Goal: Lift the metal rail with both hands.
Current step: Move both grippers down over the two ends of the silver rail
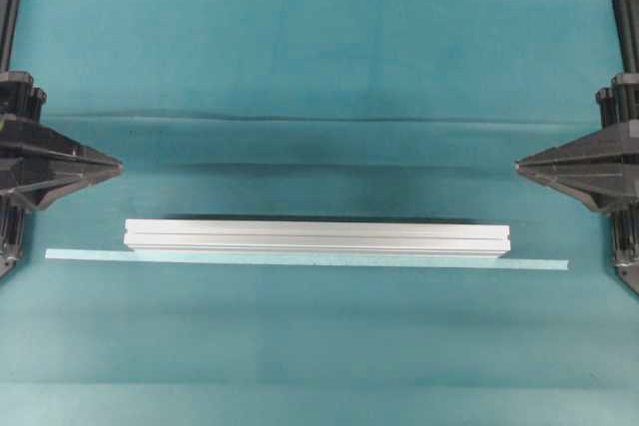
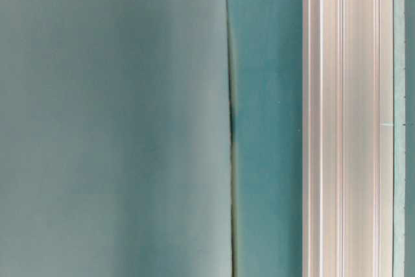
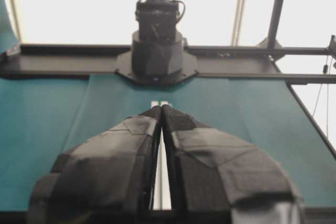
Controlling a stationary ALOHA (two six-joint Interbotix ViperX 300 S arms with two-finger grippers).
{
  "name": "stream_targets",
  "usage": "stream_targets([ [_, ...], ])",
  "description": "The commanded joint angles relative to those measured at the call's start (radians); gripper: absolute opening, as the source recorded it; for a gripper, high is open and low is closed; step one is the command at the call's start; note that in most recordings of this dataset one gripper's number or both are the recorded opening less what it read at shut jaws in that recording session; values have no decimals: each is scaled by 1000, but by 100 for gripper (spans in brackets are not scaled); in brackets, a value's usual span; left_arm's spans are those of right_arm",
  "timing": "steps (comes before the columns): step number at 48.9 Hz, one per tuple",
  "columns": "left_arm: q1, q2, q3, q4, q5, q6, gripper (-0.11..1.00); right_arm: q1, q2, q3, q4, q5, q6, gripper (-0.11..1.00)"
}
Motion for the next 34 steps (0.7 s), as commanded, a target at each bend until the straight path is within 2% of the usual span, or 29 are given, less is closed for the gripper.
stream_targets([
  [1, 3, 28, -57, 5, 43, -43, 14, -18, 18, -9, 15, -3, 9, 10],
  [4, 5, 35, -80, 9, 110, -66, 14, -25, 31, -26, 64, 41, 18, 13],
  [8, 8, 43, -104, 14, 187, -80, 3, -25, 49, -44, 94, 137, 41, 1],
  [10, 8, 43, -117, 14, 216, -80, 1, -25, 55, -55, 101, 190, 58, 0],
  [20, 9, 58, -189, 14, 345, -75, -1, -44, 121, -158, 100, 480, 137, 0],
  [34, 9, 207, -360, 15, 676, -77, -1, -46, 347, -354, 95, 776, 137, 0],
])
